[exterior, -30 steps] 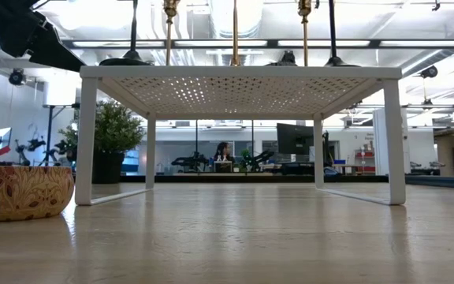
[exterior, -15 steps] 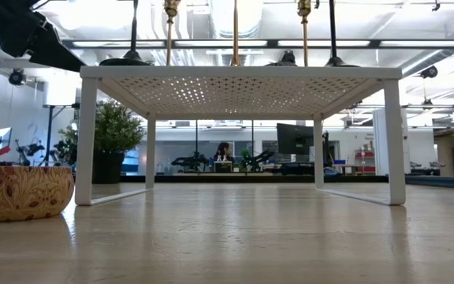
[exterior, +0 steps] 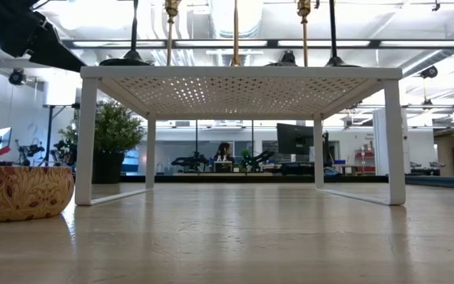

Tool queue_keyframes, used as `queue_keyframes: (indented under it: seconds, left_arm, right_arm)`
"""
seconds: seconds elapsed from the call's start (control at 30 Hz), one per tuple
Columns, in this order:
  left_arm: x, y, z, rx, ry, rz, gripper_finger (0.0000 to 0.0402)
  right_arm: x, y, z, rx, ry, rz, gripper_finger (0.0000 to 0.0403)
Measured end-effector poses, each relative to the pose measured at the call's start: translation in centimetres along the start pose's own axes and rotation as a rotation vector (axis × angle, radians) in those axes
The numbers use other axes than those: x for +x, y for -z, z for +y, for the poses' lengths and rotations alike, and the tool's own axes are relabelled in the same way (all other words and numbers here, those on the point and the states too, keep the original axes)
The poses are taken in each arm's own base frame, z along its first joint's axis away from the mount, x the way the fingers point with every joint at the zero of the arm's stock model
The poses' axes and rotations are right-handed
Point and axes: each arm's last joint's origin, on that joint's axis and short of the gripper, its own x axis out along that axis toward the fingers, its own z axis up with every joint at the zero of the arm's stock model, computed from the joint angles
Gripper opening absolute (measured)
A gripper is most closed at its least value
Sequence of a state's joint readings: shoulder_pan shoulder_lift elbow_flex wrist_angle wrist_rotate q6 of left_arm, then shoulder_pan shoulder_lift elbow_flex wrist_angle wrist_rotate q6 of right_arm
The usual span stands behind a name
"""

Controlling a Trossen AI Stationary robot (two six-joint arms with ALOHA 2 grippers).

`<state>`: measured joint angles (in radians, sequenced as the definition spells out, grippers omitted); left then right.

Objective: Pick & Place candle stick holders
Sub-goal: Put the scented candle on the shelf

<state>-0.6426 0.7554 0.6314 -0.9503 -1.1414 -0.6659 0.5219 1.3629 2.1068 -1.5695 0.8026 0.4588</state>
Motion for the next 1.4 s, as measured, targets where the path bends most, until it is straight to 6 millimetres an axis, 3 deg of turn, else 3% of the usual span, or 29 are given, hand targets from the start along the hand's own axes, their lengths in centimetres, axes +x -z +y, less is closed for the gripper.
queue_keyframes:
  seconds: [0.27, 0.43, 0.7, 0.87, 1.03, 1.4]
  left_arm:
    - [0.0, 0.0, 0.0, 0.0, 0.0, 0.0, 0.0083]
    - [0.0, 0.0, 0.0, 0.0, 0.0, 0.0, 0.0083]
    - [0.0, 0.0, 0.0, 0.0, 0.0, 0.0, 0.0083]
    - [0.0, 0.0, 0.0, 0.0, 0.0, 0.0, 0.0083]
    - [0.0, 0.0, 0.0, 0.0, 0.0, 0.0, 0.0083]
    - [0.0, 0.0, 0.0, 0.0, 0.0, 0.0, 0.0083]
  right_arm:
    - [0.6, 6.6, -1.8, 0.157, -0.157, 0.114, 0.0008]
    - [3.0, 11.3, -0.8, 0.231, -0.342, 0.085, 0.0008]
    - [6.8, 18.9, 0.1, 0.38, -0.412, 0.157, 0.0008]
    - [9.5, 21.5, 1.2, 0.411, -0.494, 0.134, 0.0008]
    - [12.2, 24.6, 0.8, 0.41, -0.415, 0.178, 0.0008]
    - [14.6, 28.3, -1.2, 0.355, -0.314, -0.06, 0.0008]
